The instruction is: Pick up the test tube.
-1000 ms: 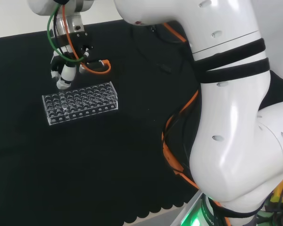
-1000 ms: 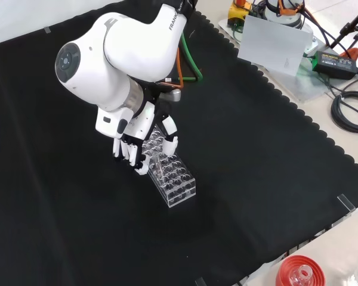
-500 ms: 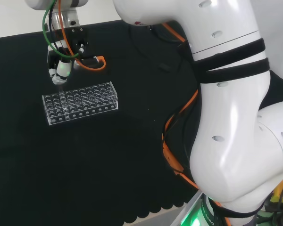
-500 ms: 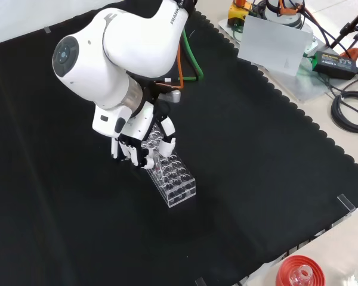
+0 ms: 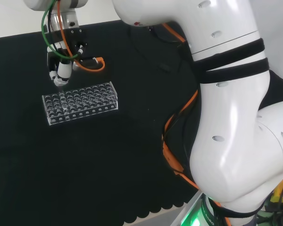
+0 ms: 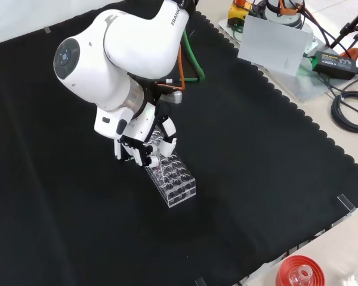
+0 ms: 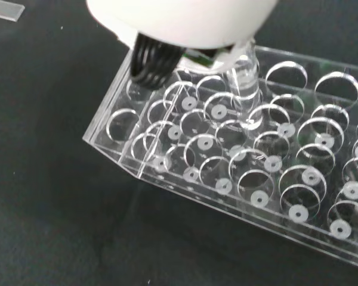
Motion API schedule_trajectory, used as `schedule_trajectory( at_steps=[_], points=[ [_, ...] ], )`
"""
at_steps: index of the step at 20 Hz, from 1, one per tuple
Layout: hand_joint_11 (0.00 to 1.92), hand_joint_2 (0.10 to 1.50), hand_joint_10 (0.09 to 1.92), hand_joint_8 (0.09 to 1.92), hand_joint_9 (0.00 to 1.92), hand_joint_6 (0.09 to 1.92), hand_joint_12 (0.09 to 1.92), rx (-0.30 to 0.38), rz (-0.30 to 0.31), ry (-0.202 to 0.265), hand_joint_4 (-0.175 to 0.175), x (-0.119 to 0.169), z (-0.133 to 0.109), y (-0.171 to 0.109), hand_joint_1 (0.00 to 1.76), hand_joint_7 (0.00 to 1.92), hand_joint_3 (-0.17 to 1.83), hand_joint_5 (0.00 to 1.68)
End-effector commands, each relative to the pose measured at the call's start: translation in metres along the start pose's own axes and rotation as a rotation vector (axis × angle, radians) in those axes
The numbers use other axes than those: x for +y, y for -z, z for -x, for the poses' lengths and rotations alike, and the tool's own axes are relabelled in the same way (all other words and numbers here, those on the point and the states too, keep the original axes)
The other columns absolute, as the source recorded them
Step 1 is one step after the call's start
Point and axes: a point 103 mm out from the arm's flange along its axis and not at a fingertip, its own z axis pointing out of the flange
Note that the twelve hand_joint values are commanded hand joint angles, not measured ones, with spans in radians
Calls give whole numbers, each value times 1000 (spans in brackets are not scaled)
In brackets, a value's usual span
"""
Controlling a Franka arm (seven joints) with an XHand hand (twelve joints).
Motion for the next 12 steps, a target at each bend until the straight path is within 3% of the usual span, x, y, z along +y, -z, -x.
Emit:
schedule_trajectory(
  at_steps=[1, 3, 6, 7, 10, 12],
  points=[
    [586, 496, 652, 631, 1186, 884, 1375, 3, -5, 3, -175, 2, -3, -8, 1217, 1401, 803, 917],
    [585, 492, 652, 633, 1184, 888, 1375, 5, 2, 2, -175, 3, -3, -7, 1226, 1395, 805, 913],
    [628, 707, 661, 630, 1233, 761, 1360, -24, 35, -4, -175, 3, -6, -4, 1206, 1498, 567, 1145],
    [663, 707, 664, 626, 1269, 698, 1337, -39, 47, -9, -175, 3, -7, -3, 1209, 1551, 564, 1204],
    [755, 622, 526, 707, 1267, 672, 1261, -66, 72, -23, -175, 3, -9, -1, 1390, 1440, 678, 1253],
    [821, 711, 608, 712, 1253, 660, 1226, -71, 77, -28, -175, 3, -9, 1, 1415, 1562, 520, 1233]
  ],
)
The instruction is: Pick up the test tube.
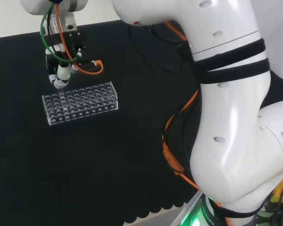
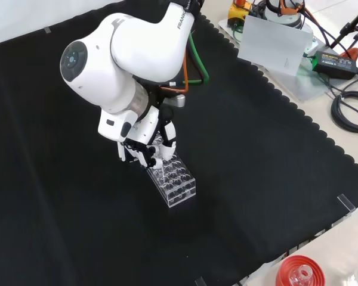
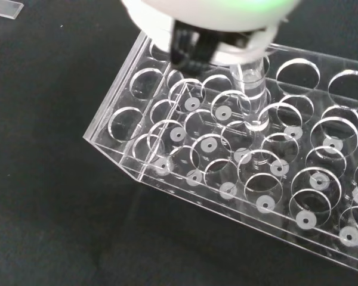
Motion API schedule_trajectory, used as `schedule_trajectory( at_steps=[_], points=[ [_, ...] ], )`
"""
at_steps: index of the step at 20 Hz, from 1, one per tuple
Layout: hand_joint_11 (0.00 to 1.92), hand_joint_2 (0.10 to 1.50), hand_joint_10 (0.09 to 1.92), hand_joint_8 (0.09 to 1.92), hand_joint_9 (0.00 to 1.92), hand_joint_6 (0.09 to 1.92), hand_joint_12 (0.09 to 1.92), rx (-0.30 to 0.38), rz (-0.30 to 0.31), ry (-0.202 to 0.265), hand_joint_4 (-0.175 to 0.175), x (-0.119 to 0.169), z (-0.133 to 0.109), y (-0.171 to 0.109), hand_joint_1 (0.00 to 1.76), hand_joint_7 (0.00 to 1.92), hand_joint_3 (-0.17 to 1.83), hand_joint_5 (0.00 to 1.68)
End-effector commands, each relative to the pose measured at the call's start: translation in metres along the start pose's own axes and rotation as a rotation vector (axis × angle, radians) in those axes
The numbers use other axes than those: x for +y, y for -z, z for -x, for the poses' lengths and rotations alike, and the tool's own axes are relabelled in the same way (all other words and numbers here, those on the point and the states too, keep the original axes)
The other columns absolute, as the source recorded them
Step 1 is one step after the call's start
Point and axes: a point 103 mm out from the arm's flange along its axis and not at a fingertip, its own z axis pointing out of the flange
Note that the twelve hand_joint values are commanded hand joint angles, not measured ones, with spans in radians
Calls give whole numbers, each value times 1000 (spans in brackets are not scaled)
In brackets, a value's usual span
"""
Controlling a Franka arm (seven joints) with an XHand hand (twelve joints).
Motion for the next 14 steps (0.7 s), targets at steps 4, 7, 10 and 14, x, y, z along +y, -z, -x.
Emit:
schedule_trajectory(
  at_steps=[4, 7, 10, 14],
  points=[
    [919, 755, 609, 678, 1273, 592, 1189, -53, 56, -21, -175, 0, -4, 7, 1424, 1658, 424, 1255],
    [956, 733, 555, 644, 1308, 532, 1175, -58, 60, -16, -175, 1, -4, 9, 1427, 1683, 443, 1291],
    [979, 712, 518, 616, 1333, 492, 1172, -62, 64, -12, -175, 1, -5, 12, 1430, 1699, 468, 1316],
    [1005, 674, 480, 578, 1363, 449, 1167, -66, 77, -10, -175, -2, -4, 18, 1433, 1721, 520, 1348]
  ],
)
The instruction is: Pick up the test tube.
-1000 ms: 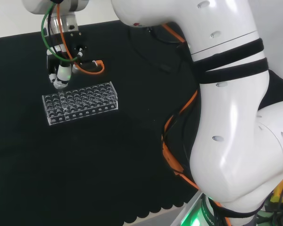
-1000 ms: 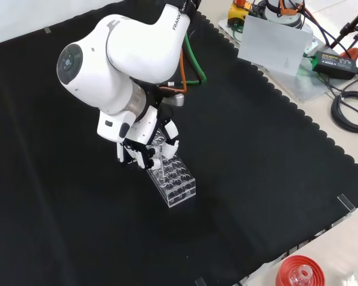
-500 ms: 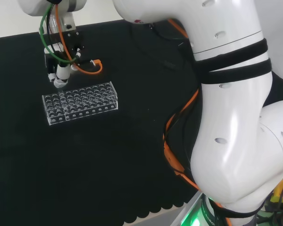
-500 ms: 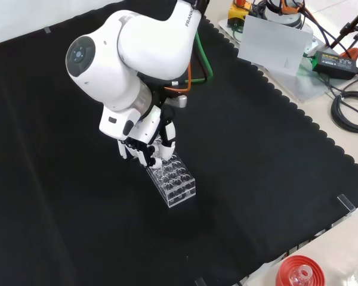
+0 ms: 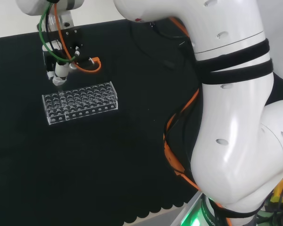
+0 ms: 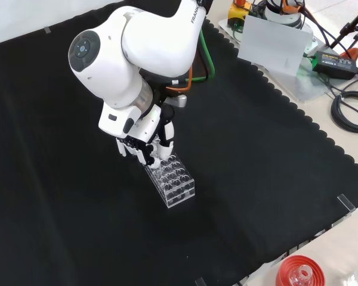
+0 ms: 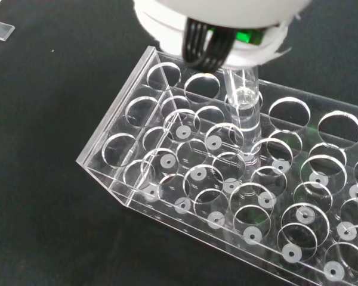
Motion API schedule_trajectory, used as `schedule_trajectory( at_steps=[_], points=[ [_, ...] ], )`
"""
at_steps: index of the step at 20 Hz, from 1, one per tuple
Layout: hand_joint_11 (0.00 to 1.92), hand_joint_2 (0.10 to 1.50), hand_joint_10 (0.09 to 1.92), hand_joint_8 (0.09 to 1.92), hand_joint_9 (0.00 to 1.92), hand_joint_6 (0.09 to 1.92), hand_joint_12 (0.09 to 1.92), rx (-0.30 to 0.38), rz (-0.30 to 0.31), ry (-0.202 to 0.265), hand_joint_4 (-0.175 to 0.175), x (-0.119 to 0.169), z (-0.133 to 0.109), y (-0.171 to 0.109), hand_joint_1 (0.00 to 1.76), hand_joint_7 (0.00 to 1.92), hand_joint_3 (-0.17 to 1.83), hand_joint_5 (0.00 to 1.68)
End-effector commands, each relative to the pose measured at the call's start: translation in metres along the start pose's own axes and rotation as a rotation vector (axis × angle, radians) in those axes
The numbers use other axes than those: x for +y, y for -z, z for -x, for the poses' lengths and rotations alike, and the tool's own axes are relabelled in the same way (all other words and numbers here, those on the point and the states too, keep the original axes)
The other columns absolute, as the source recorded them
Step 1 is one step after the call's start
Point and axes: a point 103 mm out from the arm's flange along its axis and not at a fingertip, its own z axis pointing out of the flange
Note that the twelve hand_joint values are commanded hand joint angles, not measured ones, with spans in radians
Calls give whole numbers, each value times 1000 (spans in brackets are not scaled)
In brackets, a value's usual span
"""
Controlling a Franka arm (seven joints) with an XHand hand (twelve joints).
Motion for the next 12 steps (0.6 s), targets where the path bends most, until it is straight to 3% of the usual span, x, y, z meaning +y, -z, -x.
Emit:
schedule_trajectory(
  at_steps=[1, 12],
  points=[
    [1013, 666, 470, 561, 1371, 438, 1164, -8, 14, 3, -175, -3, 1, 8, 1434, 1732, 533, 1356],
    [1048, 621, 430, 481, 1406, 391, 1159, -13, 41, 5, -175, -14, 6, 27, 1437, 1778, 596, 1393]
  ],
)
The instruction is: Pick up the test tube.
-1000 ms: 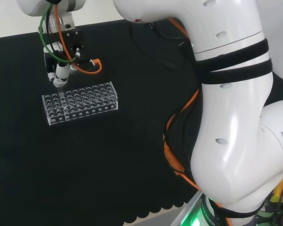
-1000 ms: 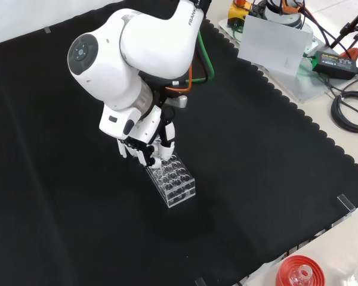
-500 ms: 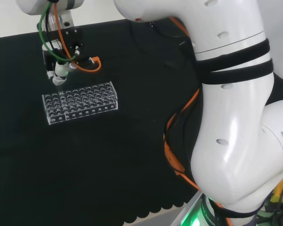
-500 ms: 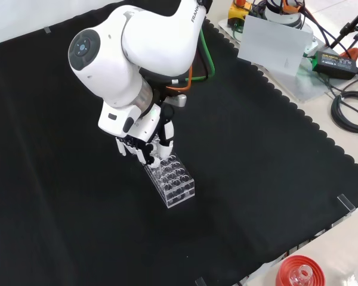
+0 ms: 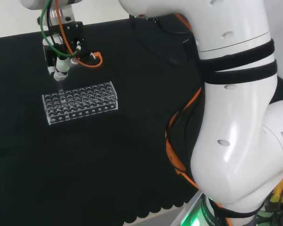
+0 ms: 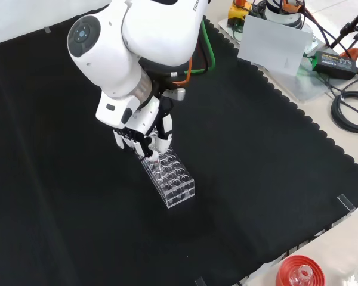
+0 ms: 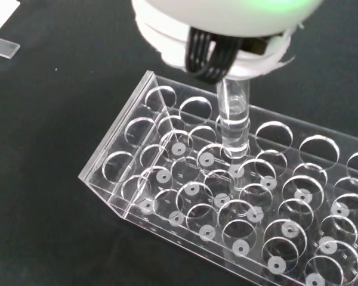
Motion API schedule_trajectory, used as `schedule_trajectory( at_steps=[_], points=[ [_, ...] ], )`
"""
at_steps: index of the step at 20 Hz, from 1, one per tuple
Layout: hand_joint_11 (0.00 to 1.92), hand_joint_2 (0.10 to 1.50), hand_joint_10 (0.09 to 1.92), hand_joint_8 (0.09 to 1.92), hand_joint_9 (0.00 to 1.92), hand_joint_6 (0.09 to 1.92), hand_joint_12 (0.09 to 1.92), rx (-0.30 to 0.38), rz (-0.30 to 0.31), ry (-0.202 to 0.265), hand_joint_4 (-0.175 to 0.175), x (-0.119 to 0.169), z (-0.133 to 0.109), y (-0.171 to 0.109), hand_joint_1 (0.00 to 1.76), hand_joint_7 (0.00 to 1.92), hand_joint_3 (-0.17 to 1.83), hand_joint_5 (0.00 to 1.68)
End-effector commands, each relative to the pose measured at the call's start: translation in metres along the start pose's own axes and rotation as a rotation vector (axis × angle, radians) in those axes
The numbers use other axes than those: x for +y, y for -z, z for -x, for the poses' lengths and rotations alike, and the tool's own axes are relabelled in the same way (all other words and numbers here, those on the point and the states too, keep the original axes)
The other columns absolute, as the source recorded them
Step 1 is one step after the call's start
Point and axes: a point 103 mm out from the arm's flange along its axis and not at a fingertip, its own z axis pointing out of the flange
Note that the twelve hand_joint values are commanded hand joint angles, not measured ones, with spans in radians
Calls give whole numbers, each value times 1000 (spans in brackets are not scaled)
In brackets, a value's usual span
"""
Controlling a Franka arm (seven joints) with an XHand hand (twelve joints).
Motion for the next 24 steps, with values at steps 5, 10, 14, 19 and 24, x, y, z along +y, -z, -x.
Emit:
schedule_trajectory(
  at_steps=[5, 10, 14, 19, 24],
  points=[
    [1052, 617, 426, 472, 1409, 387, 1159, -1, 28, 9, -175, -6, 3, 24, 1438, 1781, 602, 1396],
    [1058, 613, 423, 467, 1412, 383, 1161, 27, 42, 10, -175, -13, 7, 41, 1438, 1787, 608, 1399],
    [1062, 610, 421, 464, 1414, 381, 1161, 25, 52, 18, -175, -17, 8, 55, 1438, 1791, 612, 1402],
    [1064, 606, 420, 460, 1416, 378, 1161, 33, 91, 20, -175, -30, 11, 79, 1439, 1794, 618, 1404],
    [1066, 603, 418, 456, 1418, 376, 1160, 52, 145, -10, -175, -52, 24, 96, 1439, 1796, 623, 1406]
  ],
)
